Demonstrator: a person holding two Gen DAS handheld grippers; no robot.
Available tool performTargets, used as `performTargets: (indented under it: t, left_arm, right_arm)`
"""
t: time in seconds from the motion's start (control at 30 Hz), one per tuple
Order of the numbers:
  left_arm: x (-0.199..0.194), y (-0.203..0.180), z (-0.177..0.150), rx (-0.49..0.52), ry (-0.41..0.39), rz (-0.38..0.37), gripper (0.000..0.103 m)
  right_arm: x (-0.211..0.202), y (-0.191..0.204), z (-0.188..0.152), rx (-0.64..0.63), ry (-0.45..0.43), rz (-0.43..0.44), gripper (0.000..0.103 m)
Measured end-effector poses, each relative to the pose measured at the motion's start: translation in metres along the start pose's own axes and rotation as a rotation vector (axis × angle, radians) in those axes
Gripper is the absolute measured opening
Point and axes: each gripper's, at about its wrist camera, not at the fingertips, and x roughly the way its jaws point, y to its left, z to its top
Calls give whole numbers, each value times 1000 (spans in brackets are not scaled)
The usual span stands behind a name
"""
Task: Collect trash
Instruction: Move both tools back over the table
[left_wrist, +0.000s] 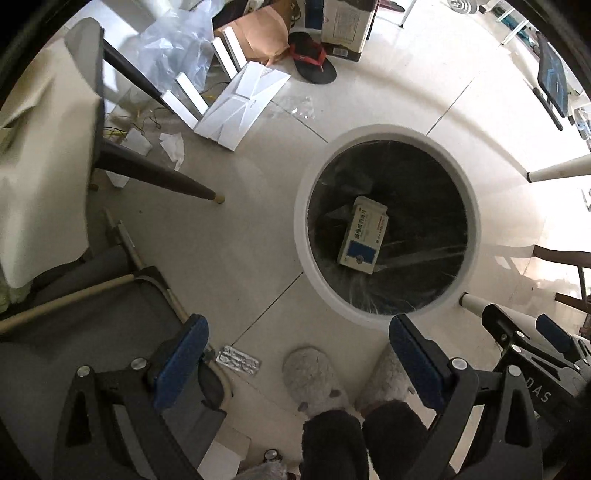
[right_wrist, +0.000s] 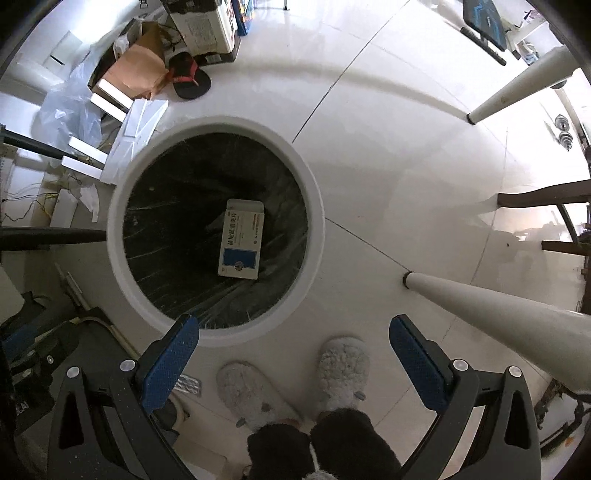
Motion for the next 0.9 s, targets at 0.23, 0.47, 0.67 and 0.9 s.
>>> performTargets:
  t: [0.23, 0.47, 0.67, 0.9]
  left_arm:
    - [-57, 13, -20, -15, -21, 17, 100]
    - [-123, 33, -61, -57, -3, 28, 100]
    - [-216, 48, -97, -71, -20, 72, 100]
    - [-347, 35, -95, -46, -171, 75, 100]
  right_arm:
    - [-59, 2, -17, 1, -18, 3, 103]
    - [-119, 9, -56, -1, 35, 42, 103]
    - [-191, 20, -98, -29, 99, 119, 103]
    - [-335, -1, -106, -57, 20, 227, 103]
